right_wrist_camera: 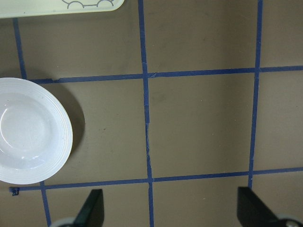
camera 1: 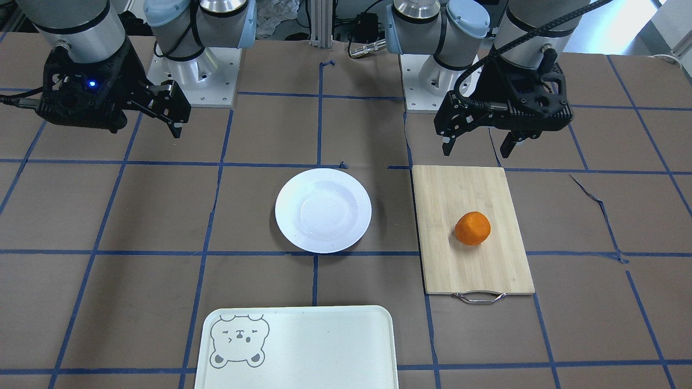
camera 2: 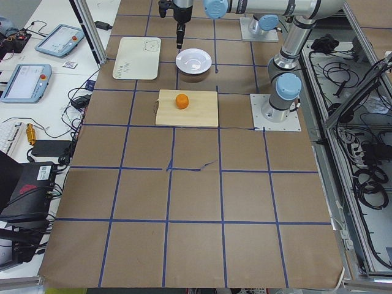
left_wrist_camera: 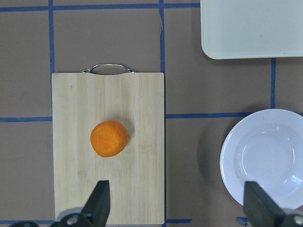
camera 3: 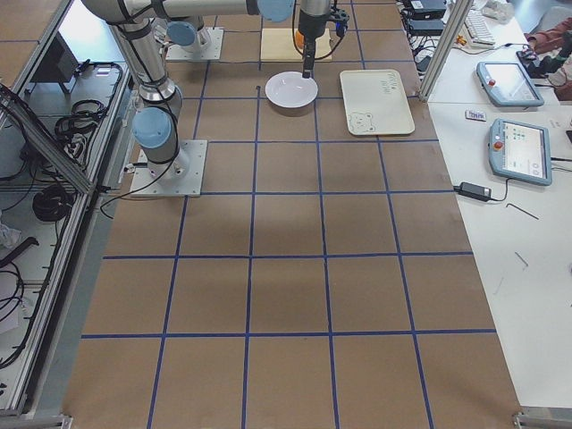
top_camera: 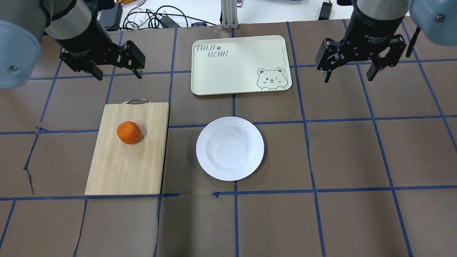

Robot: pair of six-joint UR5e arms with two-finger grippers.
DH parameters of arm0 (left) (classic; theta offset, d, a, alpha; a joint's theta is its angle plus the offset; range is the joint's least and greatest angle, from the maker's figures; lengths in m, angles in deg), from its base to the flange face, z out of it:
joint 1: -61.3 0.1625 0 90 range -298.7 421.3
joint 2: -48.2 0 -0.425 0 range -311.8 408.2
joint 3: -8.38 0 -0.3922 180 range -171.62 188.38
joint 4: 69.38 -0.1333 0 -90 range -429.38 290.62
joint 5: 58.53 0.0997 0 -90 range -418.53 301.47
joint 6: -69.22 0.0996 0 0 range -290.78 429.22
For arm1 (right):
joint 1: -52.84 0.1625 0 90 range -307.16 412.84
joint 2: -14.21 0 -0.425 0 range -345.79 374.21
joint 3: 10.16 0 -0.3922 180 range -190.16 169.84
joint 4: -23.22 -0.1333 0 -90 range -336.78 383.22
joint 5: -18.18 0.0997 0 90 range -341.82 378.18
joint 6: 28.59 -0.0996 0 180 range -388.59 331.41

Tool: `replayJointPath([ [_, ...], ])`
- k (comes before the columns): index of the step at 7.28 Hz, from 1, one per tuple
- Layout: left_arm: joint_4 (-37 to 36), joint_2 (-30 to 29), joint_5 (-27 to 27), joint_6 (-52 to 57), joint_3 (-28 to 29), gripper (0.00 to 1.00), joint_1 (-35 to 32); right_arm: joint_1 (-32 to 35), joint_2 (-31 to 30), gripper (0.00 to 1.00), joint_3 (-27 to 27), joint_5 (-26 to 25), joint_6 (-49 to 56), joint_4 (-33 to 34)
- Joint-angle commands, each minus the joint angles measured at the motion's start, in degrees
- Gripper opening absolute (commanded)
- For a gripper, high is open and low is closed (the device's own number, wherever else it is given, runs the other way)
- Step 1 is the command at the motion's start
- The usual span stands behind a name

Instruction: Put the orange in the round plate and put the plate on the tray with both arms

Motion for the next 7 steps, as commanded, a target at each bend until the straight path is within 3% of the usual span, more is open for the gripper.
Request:
replayJointPath([
  [1,-0.48,0.02,-0.04,-0.22,-0.29,1.00,-0.04,0.00,0.22,1.00,0.00,-0.47,0.00,-0.03],
  [7,0.22,-0.33,0.23,0.13,0.23,1.00,0.13,0.00,0.22,1.00,0.09,-0.47,0.00,-0.03],
])
